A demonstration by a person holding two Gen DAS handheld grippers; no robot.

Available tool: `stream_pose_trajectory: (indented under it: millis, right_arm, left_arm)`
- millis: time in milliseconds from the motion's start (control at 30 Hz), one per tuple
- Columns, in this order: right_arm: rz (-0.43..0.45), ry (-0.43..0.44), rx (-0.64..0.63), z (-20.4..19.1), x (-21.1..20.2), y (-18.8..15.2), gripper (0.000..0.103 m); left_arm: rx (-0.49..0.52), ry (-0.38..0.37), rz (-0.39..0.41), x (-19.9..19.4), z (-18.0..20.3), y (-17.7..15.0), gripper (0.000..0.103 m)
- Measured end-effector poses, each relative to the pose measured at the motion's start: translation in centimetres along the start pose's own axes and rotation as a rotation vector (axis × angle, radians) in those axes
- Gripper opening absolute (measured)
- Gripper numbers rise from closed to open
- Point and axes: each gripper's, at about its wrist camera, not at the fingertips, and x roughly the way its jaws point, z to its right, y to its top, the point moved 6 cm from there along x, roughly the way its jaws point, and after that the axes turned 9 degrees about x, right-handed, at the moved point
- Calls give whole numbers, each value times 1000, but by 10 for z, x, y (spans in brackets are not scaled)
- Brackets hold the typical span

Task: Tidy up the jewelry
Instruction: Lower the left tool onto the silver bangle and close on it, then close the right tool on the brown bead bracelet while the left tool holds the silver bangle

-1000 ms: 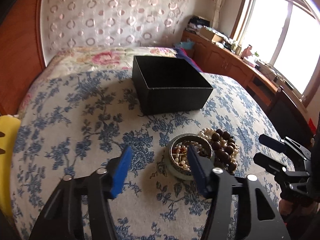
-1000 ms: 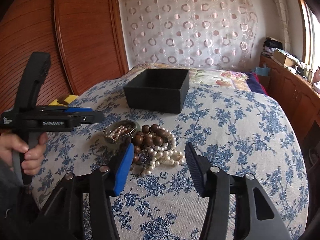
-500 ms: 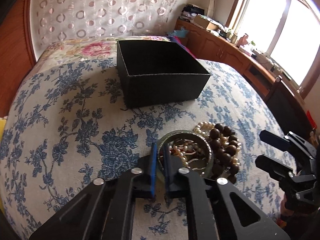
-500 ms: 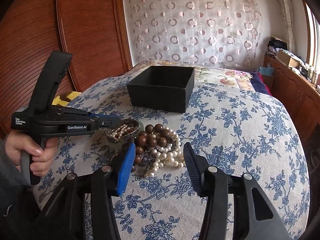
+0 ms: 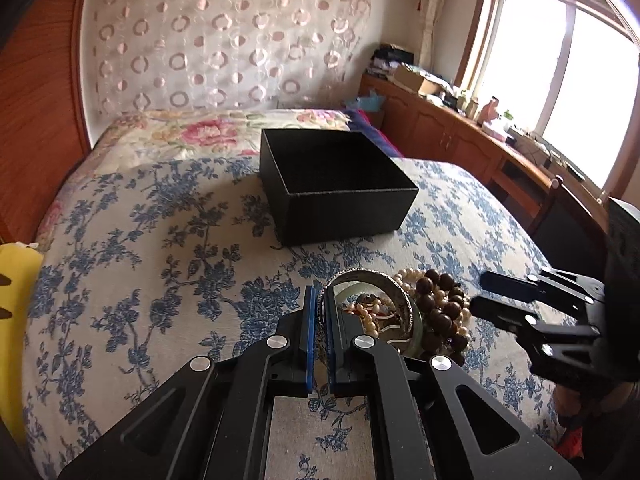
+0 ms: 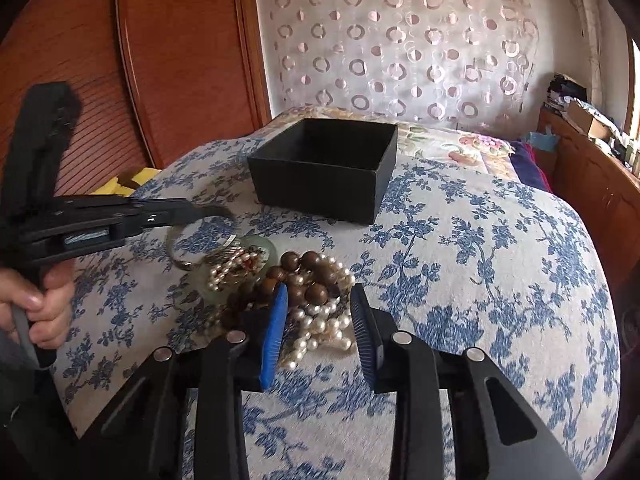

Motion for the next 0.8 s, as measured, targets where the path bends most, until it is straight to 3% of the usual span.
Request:
stream_pose_trajectory:
  millis: [333, 800]
  right_arm:
    - [-19, 16, 55, 0, 16, 12, 35]
    - [-118, 39, 82, 13, 41, 18, 35]
  left_arm:
    - [-4, 11, 23, -9, 0, -5, 3]
    - [-9, -1, 15, -7, 4, -13, 3]
